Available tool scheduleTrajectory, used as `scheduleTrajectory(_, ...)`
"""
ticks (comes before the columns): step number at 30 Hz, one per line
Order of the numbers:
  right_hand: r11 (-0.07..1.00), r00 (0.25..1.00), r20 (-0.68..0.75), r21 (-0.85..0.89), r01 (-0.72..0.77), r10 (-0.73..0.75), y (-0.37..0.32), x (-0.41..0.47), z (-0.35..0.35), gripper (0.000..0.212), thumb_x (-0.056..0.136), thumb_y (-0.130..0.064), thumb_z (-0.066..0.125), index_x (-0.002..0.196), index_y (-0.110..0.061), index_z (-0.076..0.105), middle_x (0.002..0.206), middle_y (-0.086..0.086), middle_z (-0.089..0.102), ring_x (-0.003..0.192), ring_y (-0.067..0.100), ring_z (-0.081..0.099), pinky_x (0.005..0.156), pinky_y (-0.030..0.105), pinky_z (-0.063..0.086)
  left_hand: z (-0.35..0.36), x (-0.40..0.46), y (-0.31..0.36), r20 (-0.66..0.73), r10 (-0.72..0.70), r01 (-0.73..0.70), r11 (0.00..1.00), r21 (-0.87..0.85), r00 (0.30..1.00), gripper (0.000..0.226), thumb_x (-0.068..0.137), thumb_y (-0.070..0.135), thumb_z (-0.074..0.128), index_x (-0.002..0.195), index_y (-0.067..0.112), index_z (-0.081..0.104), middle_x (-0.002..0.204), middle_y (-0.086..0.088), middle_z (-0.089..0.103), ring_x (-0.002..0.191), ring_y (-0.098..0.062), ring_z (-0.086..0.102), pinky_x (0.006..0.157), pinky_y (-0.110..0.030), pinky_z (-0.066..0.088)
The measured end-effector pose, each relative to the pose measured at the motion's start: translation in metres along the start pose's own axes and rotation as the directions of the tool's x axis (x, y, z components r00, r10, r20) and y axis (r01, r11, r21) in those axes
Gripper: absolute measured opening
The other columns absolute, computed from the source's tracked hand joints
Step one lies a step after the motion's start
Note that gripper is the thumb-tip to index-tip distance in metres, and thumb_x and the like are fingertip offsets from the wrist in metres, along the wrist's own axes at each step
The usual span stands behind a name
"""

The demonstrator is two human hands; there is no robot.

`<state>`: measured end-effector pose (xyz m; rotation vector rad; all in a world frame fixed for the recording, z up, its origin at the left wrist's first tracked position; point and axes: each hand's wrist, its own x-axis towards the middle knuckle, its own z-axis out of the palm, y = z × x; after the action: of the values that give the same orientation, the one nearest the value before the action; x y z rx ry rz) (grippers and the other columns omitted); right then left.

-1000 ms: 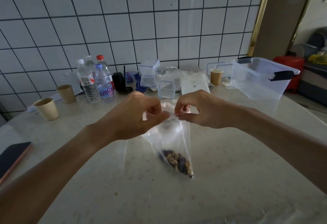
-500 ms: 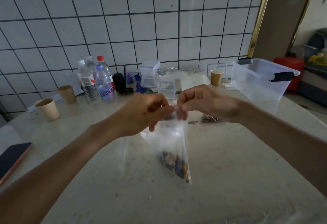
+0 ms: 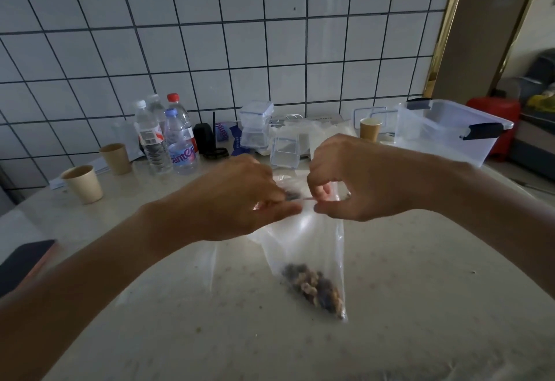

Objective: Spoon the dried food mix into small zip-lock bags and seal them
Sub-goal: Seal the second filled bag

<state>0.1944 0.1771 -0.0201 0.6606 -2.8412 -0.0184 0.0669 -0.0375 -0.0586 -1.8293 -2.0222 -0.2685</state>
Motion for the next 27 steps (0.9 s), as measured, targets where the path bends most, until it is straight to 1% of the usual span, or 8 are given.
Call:
scheduleTrajectory(4, 0.999, 0.998, -0.042, -0.016, 0.043, -0.044, 0.006, -0.005, -0.002, 0.002, 0.091, -0.029, 0.074, 0.090, -0.028, 0.075, 0.084, -0.018, 0.065, 0.083, 0.003, 0.055, 0.087, 0.016, 0.034, 0.004, -0.001, 0.001, -0.189, -0.359, 0.301, 0.912, -0.278, 0.914, 0.056, 0.090, 0.072, 0.038, 0.094, 0.024, 0.068, 0.086, 0.017, 0.063, 0.079, 0.002, 0.062, 0.069, -0.020, 0.051)
scheduleTrajectory(7, 0.999, 0.998, -0.049, 0.003, 0.033, -0.033, 0.009, -0.007, 0.001, 0.008, 0.091, -0.021, 0.074, 0.093, -0.028, 0.077, 0.090, -0.018, 0.069, 0.090, 0.002, 0.054, 0.091, 0.011, 0.033, -0.001, 0.007, -0.004, 0.207, -0.595, 0.621, 0.666, -0.413, 0.776, 0.061, 0.080, 0.075, 0.047, 0.100, 0.021, 0.067, 0.083, 0.008, 0.071, 0.070, -0.004, 0.070, 0.063, -0.021, 0.054)
scheduleTrajectory(10, 1.000, 0.999, -0.033, 0.031, 0.000, 0.001, 0.008, -0.010, 0.001, 0.015, 0.092, -0.017, 0.074, 0.096, -0.030, 0.078, 0.099, -0.019, 0.070, 0.100, 0.002, 0.056, 0.095, 0.017, 0.040, 0.001, 0.010, -0.011, 0.534, -0.557, 0.768, 0.388, -0.509, 0.635, 0.034, 0.089, 0.052, 0.069, 0.097, 0.019, 0.075, 0.078, 0.004, 0.076, 0.063, -0.005, 0.071, 0.058, -0.024, 0.058)
scheduleTrajectory(13, 0.994, 0.997, -0.046, 0.087, -0.060, 0.064, 0.007, -0.015, 0.000, 0.017, 0.090, -0.014, 0.073, 0.093, -0.030, 0.077, 0.104, -0.016, 0.068, 0.106, 0.003, 0.057, 0.094, 0.022, 0.047, -0.001, 0.012, -0.012, 0.600, -0.523, 0.780, 0.240, -0.578, 0.606, 0.018, 0.085, 0.032, 0.081, 0.094, 0.016, 0.081, 0.077, 0.000, 0.076, 0.065, -0.008, 0.072, 0.060, -0.025, 0.060)
scheduleTrajectory(16, 0.980, 0.991, -0.009, 0.144, -0.133, 0.136, 0.008, -0.021, 0.002, 0.017, 0.090, -0.017, 0.070, 0.100, -0.032, 0.073, 0.108, -0.018, 0.063, 0.107, 0.004, 0.057, 0.096, 0.029, 0.049, -0.009, 0.017, -0.013, 0.630, -0.515, 0.781, 0.135, -0.610, 0.581, 0.028, 0.069, 0.030, 0.086, 0.090, 0.012, 0.081, 0.078, -0.002, 0.077, 0.064, -0.010, 0.073, 0.058, -0.025, 0.059)
scheduleTrajectory(20, 0.975, 0.991, 0.023, 0.177, -0.136, 0.134, -0.008, -0.019, 0.014, 0.028, 0.089, -0.033, 0.077, 0.115, -0.033, 0.067, 0.110, -0.020, 0.060, 0.103, -0.001, 0.053, 0.087, 0.008, 0.041, -0.012, 0.024, -0.010, 0.528, -0.620, 0.781, 0.239, -0.577, 0.580, 0.011, 0.082, 0.009, 0.085, 0.083, 0.011, 0.075, 0.070, -0.003, 0.075, 0.056, -0.010, 0.070, 0.051, -0.023, 0.056)
scheduleTrajectory(24, 0.981, 0.992, 0.012, 0.152, -0.124, 0.124, -0.026, -0.012, 0.024, 0.015, 0.096, -0.038, 0.070, 0.109, -0.031, 0.067, 0.096, -0.018, 0.066, 0.089, 0.006, 0.062, 0.081, 0.028, 0.051, -0.015, 0.026, -0.005, 0.325, -0.668, 0.721, 0.481, -0.498, 0.669, 0.020, 0.082, -0.010, 0.075, 0.076, 0.009, 0.071, 0.058, -0.001, 0.071, 0.052, -0.014, 0.071, 0.049, -0.022, 0.055)
scheduleTrajectory(27, 0.970, 0.987, -0.010, 0.183, -0.157, 0.161, -0.025, -0.012, 0.021, 0.010, 0.101, -0.037, 0.063, 0.103, -0.029, 0.067, 0.089, -0.015, 0.067, 0.081, 0.007, 0.064, 0.075, 0.033, 0.054, -0.017, 0.023, -0.005, 0.213, -0.617, 0.651, 0.689, -0.319, 0.757, 0.028, 0.079, -0.004, 0.077, 0.070, 0.022, 0.071, 0.061, 0.003, 0.069, 0.053, -0.007, 0.071, 0.051, -0.017, 0.051)
